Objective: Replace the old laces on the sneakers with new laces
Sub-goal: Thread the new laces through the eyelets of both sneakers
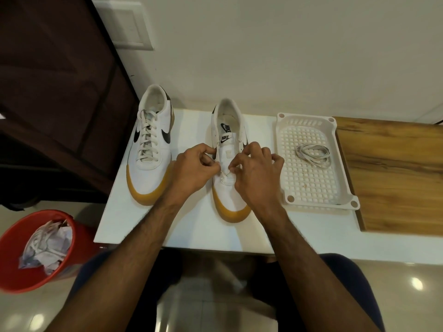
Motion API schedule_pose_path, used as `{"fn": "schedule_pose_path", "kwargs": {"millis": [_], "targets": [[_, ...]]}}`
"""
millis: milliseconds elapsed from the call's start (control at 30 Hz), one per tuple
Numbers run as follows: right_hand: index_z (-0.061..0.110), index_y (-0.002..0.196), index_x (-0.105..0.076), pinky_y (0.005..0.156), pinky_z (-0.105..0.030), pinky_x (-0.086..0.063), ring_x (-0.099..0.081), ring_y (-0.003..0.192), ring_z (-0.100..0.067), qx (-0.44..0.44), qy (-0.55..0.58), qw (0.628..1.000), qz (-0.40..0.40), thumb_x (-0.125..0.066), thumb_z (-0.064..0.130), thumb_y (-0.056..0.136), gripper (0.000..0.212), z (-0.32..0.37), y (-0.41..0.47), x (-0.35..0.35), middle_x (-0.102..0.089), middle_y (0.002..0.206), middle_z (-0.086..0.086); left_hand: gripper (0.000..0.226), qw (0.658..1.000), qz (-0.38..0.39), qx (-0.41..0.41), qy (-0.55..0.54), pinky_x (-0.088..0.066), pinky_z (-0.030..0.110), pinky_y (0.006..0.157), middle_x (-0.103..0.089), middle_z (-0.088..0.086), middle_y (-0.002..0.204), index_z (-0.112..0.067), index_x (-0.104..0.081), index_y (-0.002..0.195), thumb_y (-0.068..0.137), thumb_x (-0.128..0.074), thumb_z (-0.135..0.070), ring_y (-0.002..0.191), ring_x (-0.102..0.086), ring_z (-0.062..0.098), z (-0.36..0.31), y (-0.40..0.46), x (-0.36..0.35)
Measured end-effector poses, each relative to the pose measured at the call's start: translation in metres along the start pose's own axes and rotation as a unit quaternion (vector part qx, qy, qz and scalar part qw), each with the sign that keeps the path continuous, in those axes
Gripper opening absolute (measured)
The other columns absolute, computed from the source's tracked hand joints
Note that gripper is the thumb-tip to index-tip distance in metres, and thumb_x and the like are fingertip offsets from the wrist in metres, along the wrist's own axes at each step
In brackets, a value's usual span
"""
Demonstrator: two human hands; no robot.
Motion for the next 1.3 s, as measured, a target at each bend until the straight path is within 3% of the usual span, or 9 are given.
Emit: {"fn": "schedule_pose_path", "kwargs": {"millis": [233,333,400,500,667,867,933,1033,1300], "targets": [[0.019,0.093,-0.067,0.084,-0.042,-0.042,-0.059,0.086,-0.020,-0.024,0.010,1.000,-0.011,-0.071,0.011,0.079,0.016,-0.001,-0.002,-0.003,-0.055,0.104,0.000,0.022,1.000,-0.006,0.018,0.009,-0.056,0.042,0.087,-0.072,-0.012,0.076,-0.036,-0.064,0.099,0.082,-0.075,-0.027,0.082,-0.068,0.008,-0.003,0.000,-0.001],[0.018,0.095,-0.063,0.083,-0.041,-0.046,-0.062,0.085,-0.016,-0.039,0.140,0.989,-0.012,-0.065,0.009,0.089,0.011,-0.013,0.005,-0.001,-0.057,0.102,0.003,0.022,1.000,-0.008,0.015,0.005,-0.056,0.044,0.088,-0.072,-0.013,0.076,-0.036,-0.063,0.100,0.082,-0.075,-0.029,0.081,-0.068,0.008,-0.001,-0.001,0.001],[0.017,0.093,-0.063,0.085,-0.043,-0.053,-0.065,0.087,-0.009,-0.091,0.319,0.943,-0.011,-0.062,0.012,0.095,0.005,-0.034,0.010,0.006,-0.063,0.101,0.004,0.027,1.000,-0.007,0.010,0.003,-0.056,0.044,0.088,-0.071,-0.014,0.080,-0.033,-0.062,0.106,0.082,-0.075,-0.035,0.082,-0.068,0.007,0.000,-0.002,0.000],[0.010,0.099,-0.062,0.076,-0.031,-0.055,-0.070,0.083,-0.016,-0.190,0.537,0.822,-0.006,-0.058,0.013,0.101,0.004,-0.065,0.014,0.013,-0.073,0.093,-0.001,0.039,0.996,-0.043,-0.055,0.055,-0.053,0.047,0.085,-0.061,-0.015,0.099,-0.032,-0.055,0.114,0.083,-0.074,-0.044,0.085,-0.064,0.008,-0.010,-0.006,0.001],[0.013,0.100,-0.061,0.057,-0.022,-0.046,-0.051,0.060,-0.008,-0.288,0.701,0.649,-0.061,-0.053,0.005,0.103,0.012,-0.094,0.012,0.017,-0.057,0.070,0.002,0.030,0.948,-0.064,-0.226,0.214,-0.031,0.038,0.090,-0.051,-0.002,0.120,-0.027,-0.063,0.116,0.087,-0.071,-0.030,0.114,-0.050,0.020,-0.044,-0.022,-0.016],[0.009,0.110,-0.064,0.064,-0.027,-0.051,-0.056,0.064,-0.014,-0.248,0.710,0.659,-0.015,-0.052,0.000,0.099,0.019,-0.083,0.012,0.018,-0.056,0.073,-0.003,0.033,0.936,-0.037,-0.230,0.264,-0.019,0.034,0.084,-0.050,-0.009,0.116,-0.032,-0.066,0.105,0.084,-0.071,-0.057,0.112,-0.045,0.016,-0.041,-0.025,-0.035],[0.007,0.111,-0.062,0.074,-0.030,-0.056,-0.064,0.074,-0.019,-0.215,0.771,0.599,0.024,-0.051,-0.001,0.100,0.018,-0.067,0.015,0.022,-0.060,0.080,-0.006,0.035,0.933,-0.043,-0.228,0.277,-0.024,0.036,0.084,-0.051,-0.008,0.115,-0.031,-0.065,0.101,0.083,-0.069,-0.061,0.110,-0.046,0.018,-0.042,-0.027,-0.037],[0.007,0.111,-0.060,0.086,-0.033,-0.058,-0.071,0.094,-0.027,-0.153,0.871,0.462,0.073,-0.046,-0.004,0.098,0.022,-0.041,0.017,0.035,-0.066,0.092,-0.010,0.039,0.932,-0.062,-0.214,0.285,-0.025,0.037,0.081,-0.053,-0.006,0.114,-0.030,-0.062,0.102,0.084,-0.066,-0.064,0.105,-0.047,0.020,-0.041,-0.028,-0.040],[-0.009,0.124,-0.058,0.100,-0.054,-0.053,-0.060,0.119,-0.052,-0.036,0.962,0.182,0.199,-0.038,-0.020,0.096,0.036,0.020,0.012,0.059,-0.061,0.115,-0.035,0.036,0.964,-0.049,-0.211,0.151,-0.026,0.038,0.084,-0.049,-0.011,0.117,-0.043,-0.052,0.118,0.088,-0.072,-0.045,0.109,-0.043,0.015,-0.043,-0.027,-0.041]]}}
Point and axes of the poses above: each hand's wrist, its own y-axis towards the middle knuckle, its own x-axis out of the back of the hand, z = x × y, the point moved 8 cm from there along y, towards the middle knuckle
